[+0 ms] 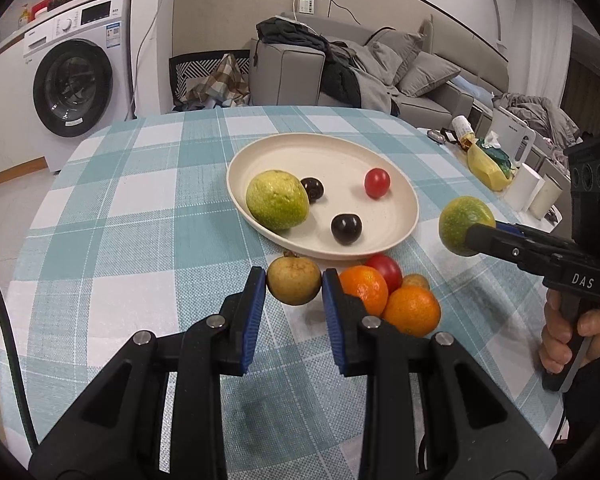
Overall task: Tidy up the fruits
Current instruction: 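Carry the pear and green citrus onto the cream plate and open both grippers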
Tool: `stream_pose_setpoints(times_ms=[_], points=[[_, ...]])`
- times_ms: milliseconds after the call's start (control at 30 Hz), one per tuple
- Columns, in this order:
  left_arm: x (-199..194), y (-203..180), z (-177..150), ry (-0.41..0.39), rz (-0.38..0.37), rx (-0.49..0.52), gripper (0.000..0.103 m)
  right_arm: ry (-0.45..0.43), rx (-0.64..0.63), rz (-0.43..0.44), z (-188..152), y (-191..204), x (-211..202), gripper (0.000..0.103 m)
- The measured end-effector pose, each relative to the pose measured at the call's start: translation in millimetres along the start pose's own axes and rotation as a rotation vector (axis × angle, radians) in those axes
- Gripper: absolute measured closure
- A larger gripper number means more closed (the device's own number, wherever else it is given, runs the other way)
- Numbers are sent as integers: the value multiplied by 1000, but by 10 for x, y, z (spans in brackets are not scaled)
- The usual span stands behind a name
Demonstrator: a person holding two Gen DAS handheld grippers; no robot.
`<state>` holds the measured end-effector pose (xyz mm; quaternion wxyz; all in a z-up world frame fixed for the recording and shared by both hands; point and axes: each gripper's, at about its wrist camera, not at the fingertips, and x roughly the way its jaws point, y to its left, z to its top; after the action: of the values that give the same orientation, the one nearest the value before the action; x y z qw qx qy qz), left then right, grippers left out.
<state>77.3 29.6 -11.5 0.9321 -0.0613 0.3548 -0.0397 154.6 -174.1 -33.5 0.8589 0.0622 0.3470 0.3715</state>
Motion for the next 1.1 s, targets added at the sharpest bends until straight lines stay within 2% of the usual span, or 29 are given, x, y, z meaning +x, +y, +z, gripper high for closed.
stream_pose_setpoints(times_ms=[367, 833, 1100], points=[[-93, -178, 129, -78, 0, 17, 77, -60, 14, 0, 85, 22, -15, 52], [189, -267, 242, -71, 15, 25, 77, -89, 67, 5, 218, 11, 100, 52], [378, -237, 309, -54, 30, 29, 77, -75, 94, -12, 299, -16, 236, 52]])
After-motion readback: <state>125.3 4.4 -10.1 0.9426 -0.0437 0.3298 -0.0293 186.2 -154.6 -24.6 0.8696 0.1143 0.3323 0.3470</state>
